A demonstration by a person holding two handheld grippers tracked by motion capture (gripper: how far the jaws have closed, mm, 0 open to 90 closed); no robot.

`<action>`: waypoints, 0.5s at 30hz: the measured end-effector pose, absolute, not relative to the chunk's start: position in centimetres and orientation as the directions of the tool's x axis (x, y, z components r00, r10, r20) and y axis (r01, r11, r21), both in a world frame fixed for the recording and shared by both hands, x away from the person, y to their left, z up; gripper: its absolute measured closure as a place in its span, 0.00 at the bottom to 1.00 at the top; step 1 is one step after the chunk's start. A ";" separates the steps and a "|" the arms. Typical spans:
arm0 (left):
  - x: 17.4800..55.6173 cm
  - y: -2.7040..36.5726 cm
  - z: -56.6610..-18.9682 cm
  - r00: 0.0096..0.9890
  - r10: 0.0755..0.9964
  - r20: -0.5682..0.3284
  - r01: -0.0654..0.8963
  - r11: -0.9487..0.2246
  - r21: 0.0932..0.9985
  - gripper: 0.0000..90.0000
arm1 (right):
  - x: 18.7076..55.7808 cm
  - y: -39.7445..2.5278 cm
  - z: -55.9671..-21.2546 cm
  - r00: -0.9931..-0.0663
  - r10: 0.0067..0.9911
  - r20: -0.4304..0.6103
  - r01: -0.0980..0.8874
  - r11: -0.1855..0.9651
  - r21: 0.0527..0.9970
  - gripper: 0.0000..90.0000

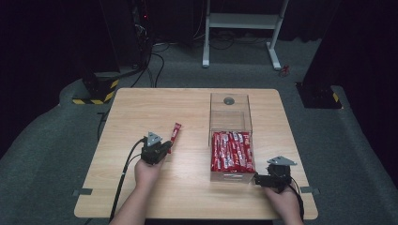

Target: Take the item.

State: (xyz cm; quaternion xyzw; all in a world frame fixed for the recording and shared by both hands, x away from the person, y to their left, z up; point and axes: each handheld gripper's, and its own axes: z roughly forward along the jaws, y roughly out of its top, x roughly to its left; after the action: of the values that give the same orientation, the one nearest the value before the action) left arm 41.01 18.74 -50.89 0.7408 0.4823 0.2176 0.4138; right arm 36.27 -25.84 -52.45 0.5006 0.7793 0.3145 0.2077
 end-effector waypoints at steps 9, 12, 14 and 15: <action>41.5 18.6 -51.7 0.423 0.902 -0.081 0.567 -0.194 0.801 0.98 | 36.3 -25.8 -52.4 -0.413 0.911 -0.009 0.650 0.301 0.698 0.10; 41.6 18.6 -51.8 0.425 0.901 -0.086 0.569 -0.192 0.800 0.98 | 36.3 -25.8 -52.4 -0.413 0.911 -0.009 0.650 0.301 0.698 0.10; 41.5 18.5 -51.8 0.423 0.903 -0.080 0.570 -0.197 0.797 0.97 | 36.3 -25.8 -52.4 -0.411 0.911 -0.008 0.651 0.300 0.697 0.10; 41.6 18.5 -51.9 0.422 0.903 -0.081 0.572 -0.196 0.797 0.97 | 36.3 -25.8 -52.4 -0.413 0.911 -0.009 0.650 0.301 0.698 0.10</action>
State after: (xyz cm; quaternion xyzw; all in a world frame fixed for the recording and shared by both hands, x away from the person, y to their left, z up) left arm 41.56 18.47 -51.85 0.7444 0.4953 0.2090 0.3961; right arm 36.27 -25.84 -52.45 0.5005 0.7794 0.3146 0.2076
